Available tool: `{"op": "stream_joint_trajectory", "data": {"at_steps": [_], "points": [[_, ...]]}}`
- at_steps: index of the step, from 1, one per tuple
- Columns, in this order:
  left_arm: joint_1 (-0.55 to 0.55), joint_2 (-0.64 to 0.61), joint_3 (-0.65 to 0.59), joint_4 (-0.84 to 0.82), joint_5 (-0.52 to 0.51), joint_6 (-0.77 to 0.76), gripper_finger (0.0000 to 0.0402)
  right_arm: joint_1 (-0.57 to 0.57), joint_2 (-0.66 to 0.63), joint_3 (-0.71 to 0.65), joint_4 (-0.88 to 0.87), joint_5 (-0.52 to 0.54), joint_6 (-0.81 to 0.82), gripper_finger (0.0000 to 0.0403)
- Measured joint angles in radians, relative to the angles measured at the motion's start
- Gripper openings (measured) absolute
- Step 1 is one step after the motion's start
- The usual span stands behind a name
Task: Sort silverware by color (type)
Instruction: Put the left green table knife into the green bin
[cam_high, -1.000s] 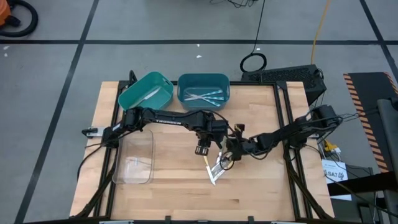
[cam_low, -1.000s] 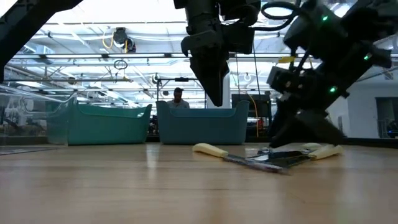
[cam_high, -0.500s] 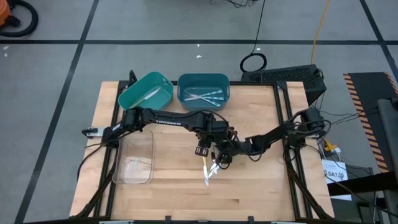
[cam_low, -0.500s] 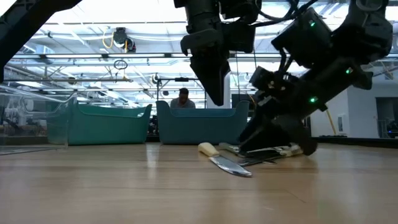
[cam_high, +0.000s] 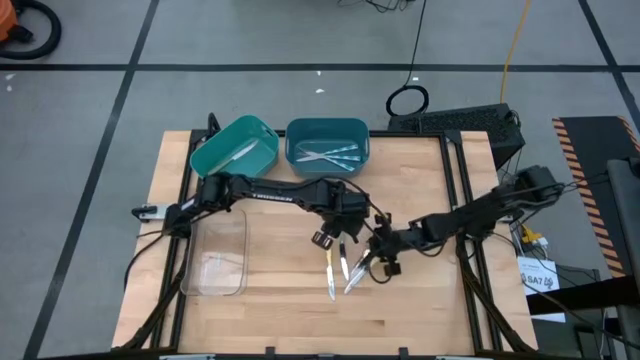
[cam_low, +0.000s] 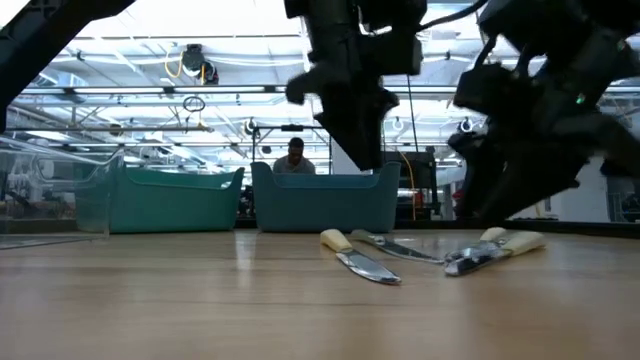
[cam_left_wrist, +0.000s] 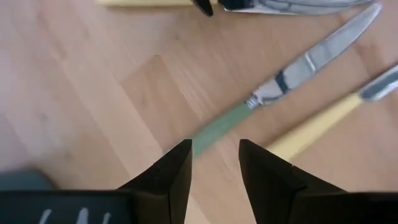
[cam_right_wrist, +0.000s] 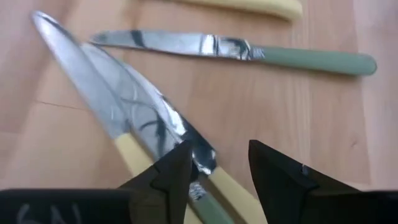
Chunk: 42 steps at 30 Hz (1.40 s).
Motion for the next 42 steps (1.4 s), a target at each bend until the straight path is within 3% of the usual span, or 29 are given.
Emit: {"op": "stream_joint_trajectory", "data": {"at_steps": [12, 16, 25, 33, 37, 42], "points": [[-0.007, 0.068, -0.002, 0.016, -0.014, 0.258, 0.0141, 0.107, -0.163, 0.001, -0.067, -0.002, 0.035, 0.0153], [-0.014, 0.096, -0.002, 0.042, -0.107, 0.331, 0.0143, 0.120, -0.155, 0.001, -0.058, -0.002, 0.039, 0.0153], [-0.020, 0.142, -0.002, 0.038, -0.158, 0.459, 0.0214, 0.137, -0.149, 0.000, -0.063, -0.001, 0.045, 0.0153], [-0.002, 0.177, 0.003, 0.060, -0.156, 0.486, 0.0223, 0.138, -0.150, 0.000, -0.058, 0.000, 0.043, 0.0153], [0.018, 0.190, 0.004, 0.047, -0.137, 0.427, 0.0196, 0.138, -0.150, 0.000, -0.054, 0.006, 0.047, 0.0153], [0.030, 0.193, 0.007, 0.013, -0.126, 0.346, 0.0116, 0.138, -0.150, 0.000, -0.051, 0.067, 0.105, 0.0153]]}}
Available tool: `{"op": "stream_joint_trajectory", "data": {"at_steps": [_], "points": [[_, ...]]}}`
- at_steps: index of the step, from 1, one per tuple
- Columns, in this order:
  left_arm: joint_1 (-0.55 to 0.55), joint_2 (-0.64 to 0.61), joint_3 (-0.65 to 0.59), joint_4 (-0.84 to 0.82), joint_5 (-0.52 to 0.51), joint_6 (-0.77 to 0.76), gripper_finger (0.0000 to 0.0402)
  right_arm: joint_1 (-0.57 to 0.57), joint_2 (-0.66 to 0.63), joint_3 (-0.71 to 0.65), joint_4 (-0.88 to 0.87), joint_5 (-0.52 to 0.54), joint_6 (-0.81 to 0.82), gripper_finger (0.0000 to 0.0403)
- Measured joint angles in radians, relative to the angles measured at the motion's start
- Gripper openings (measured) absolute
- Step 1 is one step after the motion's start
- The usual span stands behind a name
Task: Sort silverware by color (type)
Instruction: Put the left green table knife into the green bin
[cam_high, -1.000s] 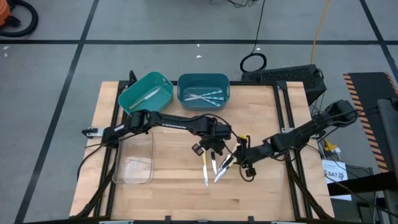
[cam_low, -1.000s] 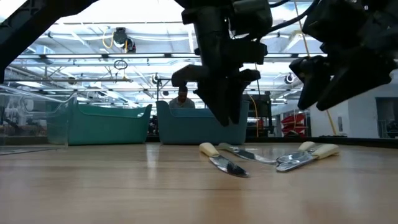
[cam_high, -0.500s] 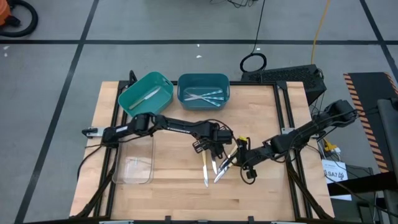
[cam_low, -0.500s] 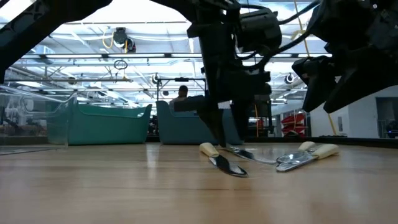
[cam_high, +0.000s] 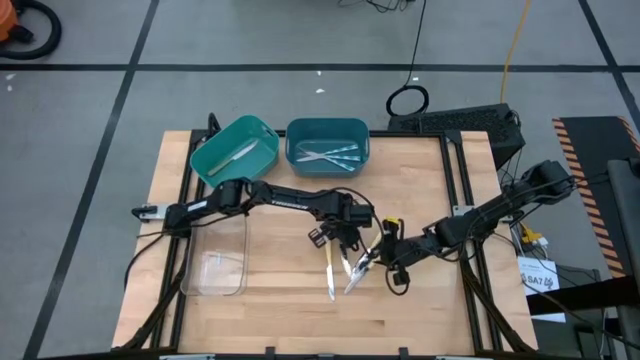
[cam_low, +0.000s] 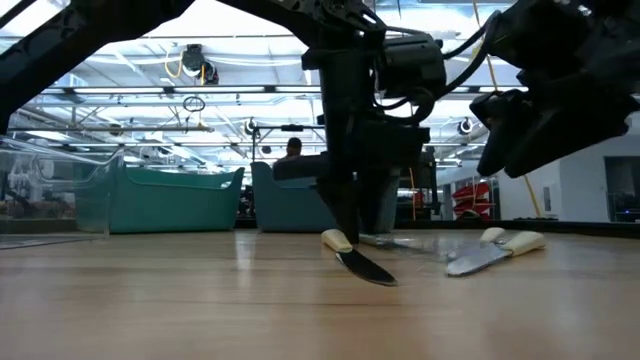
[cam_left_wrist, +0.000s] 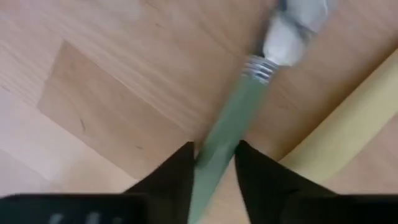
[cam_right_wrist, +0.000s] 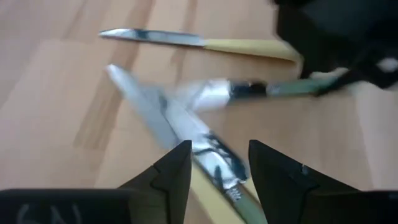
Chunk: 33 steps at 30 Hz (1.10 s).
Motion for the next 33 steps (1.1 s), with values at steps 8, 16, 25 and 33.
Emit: {"op": "stream_joint_trajectory", "data": {"at_steps": [8, 16, 25, 33], "points": [[0.006, 0.002, 0.009, -0.069, -0.108, -0.179, 0.0040, 0.000, 0.008, 0.000, -0.004, 0.136, 0.127, 0.0153], [-0.021, 0.002, 0.008, -0.111, -0.135, -0.300, 0.0036, 0.013, 0.127, 0.000, 0.004, 0.305, 0.236, 0.0153], [-0.031, 0.002, 0.007, -0.123, -0.106, -0.365, 0.0035, 0.013, 0.278, 0.000, 0.199, 0.313, 0.140, 0.0153], [-0.018, 0.001, 0.006, -0.118, -0.064, -0.369, 0.0035, -0.009, 0.389, 0.002, 0.244, 0.384, 0.070, 0.0153]]}}
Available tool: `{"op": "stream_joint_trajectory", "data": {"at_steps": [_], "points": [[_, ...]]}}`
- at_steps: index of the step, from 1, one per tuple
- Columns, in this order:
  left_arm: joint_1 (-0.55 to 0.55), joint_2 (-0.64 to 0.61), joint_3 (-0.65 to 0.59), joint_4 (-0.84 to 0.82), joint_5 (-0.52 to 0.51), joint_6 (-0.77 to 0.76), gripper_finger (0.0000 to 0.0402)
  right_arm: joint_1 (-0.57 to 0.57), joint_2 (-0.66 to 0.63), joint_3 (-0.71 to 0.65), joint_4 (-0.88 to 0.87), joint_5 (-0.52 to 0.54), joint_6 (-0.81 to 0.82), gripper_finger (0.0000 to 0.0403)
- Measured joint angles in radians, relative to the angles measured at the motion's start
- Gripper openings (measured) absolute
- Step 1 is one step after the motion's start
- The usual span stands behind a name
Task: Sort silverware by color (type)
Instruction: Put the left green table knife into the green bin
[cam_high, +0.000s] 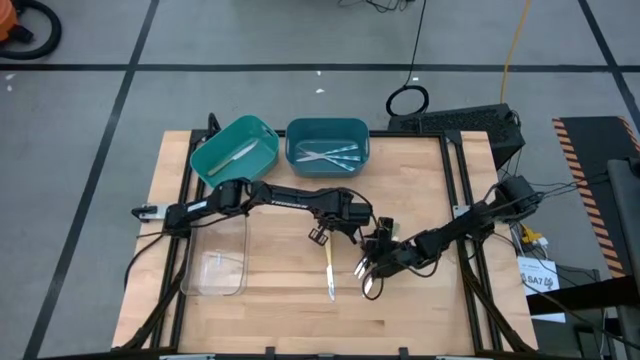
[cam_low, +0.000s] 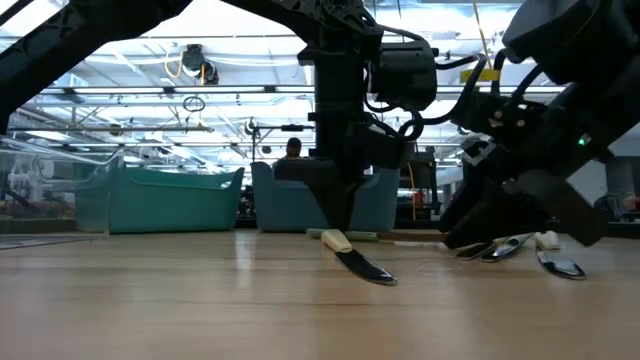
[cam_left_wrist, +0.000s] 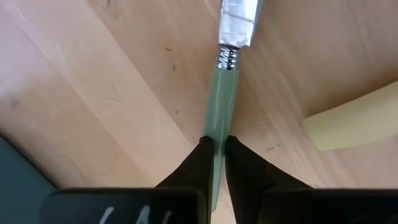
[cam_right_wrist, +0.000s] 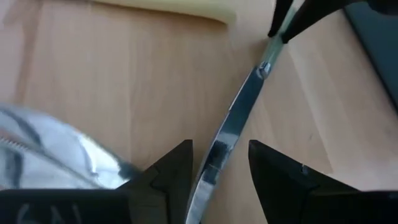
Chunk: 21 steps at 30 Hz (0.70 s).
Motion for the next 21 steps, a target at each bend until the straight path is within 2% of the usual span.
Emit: {"op": "stream_joint_trajectory", "data": {"at_steps": [5, 12, 21], "points": [[0.007, 0.000, 0.000, 0.003, 0.018, -0.003, 0.0034, -0.012, 0.016, 0.001, 0.001, 0.026, -0.003, 0.0128], [0.006, 0.000, 0.000, 0.002, 0.016, 0.002, 0.0034, -0.032, 0.011, -0.002, -0.026, 0.044, -0.004, 0.0018], [-0.009, 0.000, 0.000, -0.009, 0.006, -0.013, 0.0034, -0.035, -0.028, -0.003, -0.040, 0.043, -0.032, 0.0007]]}}
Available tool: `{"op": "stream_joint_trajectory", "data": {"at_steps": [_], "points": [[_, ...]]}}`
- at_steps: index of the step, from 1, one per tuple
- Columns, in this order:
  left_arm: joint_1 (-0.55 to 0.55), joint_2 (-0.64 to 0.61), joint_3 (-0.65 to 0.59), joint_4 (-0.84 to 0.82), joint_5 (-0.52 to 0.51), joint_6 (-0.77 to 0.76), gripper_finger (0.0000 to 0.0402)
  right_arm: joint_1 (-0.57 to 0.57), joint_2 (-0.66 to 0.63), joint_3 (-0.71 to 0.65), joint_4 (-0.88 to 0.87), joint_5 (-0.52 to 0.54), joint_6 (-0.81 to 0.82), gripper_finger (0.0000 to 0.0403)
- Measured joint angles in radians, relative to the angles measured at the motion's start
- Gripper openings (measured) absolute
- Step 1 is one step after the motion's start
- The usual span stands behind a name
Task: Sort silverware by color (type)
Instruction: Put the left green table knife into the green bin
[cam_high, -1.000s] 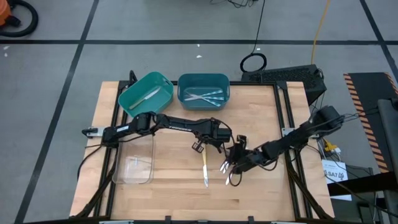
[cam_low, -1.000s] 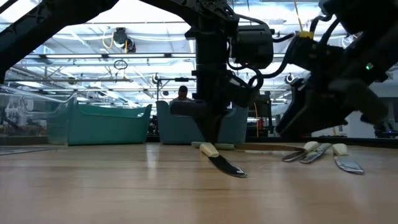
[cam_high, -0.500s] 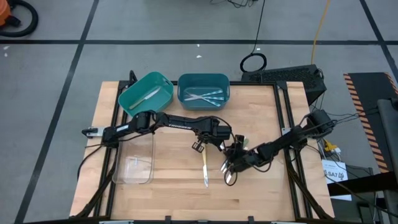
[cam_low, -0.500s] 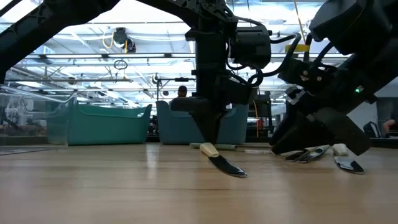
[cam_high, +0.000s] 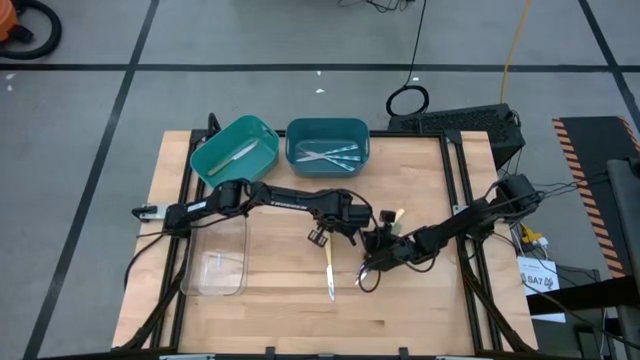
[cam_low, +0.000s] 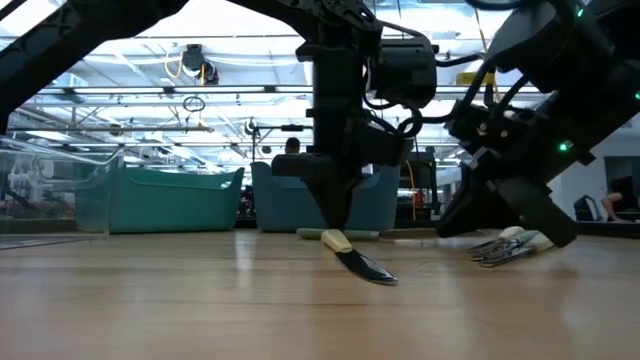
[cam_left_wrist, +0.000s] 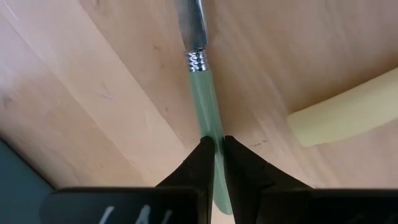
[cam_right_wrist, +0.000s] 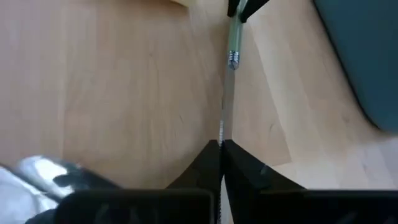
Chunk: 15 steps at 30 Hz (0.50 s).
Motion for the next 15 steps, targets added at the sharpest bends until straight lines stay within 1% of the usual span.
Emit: {"op": "stream_joint_trajectory", "data": {"at_steps": [4, 7, 10, 15], "points": [[-0.004, -0.001, 0.000, -0.002, 0.000, -0.074, 0.0034, -0.006, -0.041, -0.001, -0.016, -0.016, -0.007, 0.0005], [-0.004, -0.001, 0.000, -0.002, -0.016, -0.132, 0.0042, -0.028, -0.062, -0.001, -0.042, -0.050, -0.003, 0.0002], [-0.003, 0.001, -0.001, 0.003, -0.026, -0.140, 0.0069, -0.049, -0.066, 0.000, -0.050, -0.066, 0.003, 0.0001], [-0.003, 0.003, -0.002, 0.035, -0.053, -0.136, 0.0134, -0.071, -0.068, 0.001, -0.052, -0.102, 0.003, 0.0000]]}}
